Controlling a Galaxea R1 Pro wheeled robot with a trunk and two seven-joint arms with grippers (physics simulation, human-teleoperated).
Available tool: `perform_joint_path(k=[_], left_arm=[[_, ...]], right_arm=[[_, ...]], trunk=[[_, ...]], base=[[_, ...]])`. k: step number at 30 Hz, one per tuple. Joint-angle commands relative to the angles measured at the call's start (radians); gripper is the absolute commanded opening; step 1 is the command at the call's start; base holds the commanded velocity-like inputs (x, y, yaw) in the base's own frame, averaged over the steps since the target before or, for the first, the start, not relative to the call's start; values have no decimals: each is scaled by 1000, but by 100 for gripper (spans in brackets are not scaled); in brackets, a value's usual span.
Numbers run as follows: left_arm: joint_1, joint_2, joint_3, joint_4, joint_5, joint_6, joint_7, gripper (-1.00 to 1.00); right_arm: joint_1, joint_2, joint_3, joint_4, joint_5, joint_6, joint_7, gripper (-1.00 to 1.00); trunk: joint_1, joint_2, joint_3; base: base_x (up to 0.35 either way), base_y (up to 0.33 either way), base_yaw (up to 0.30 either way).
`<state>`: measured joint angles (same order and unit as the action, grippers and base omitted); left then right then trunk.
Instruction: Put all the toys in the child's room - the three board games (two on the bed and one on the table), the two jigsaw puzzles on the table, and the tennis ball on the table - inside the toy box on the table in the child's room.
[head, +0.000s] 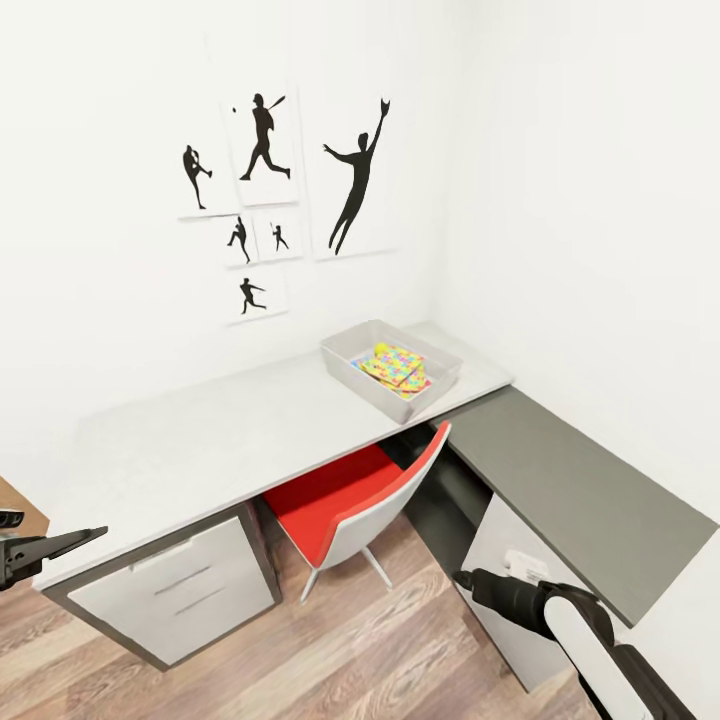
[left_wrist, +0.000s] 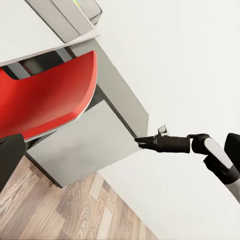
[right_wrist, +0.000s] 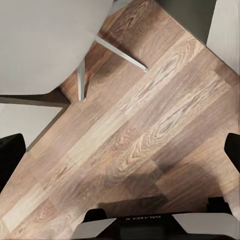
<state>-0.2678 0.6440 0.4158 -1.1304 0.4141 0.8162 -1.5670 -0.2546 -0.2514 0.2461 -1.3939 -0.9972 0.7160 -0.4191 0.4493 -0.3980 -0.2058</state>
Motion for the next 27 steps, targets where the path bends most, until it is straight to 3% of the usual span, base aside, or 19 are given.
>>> perform_joint_path(k=[1, 9, 17, 27], left_arm=[[-1, 0, 0, 0, -1, 11, -4, 100], [-1, 0, -1, 0, -1, 11, -4, 100], [-1, 0, -1, 0, -1, 11, -4, 100], [-1, -1, -1, 0, -1, 11, -4, 100]], right_arm=[[-1, -1, 1, 4, -10, -8, -10, 100], [-1, -1, -4, 24, -13, -34, -11, 100], [-1, 0, -57, 51, -14, -36, -12, 100], [-1, 0, -65, 57, -15, -35, -11, 100]], trunk=[[1, -2, 0], [1, -2, 13], [1, -2, 26], [1, -2, 41]], base=[[0, 0, 0], [0, 0, 0], [0, 0, 47], [0, 0, 116]])
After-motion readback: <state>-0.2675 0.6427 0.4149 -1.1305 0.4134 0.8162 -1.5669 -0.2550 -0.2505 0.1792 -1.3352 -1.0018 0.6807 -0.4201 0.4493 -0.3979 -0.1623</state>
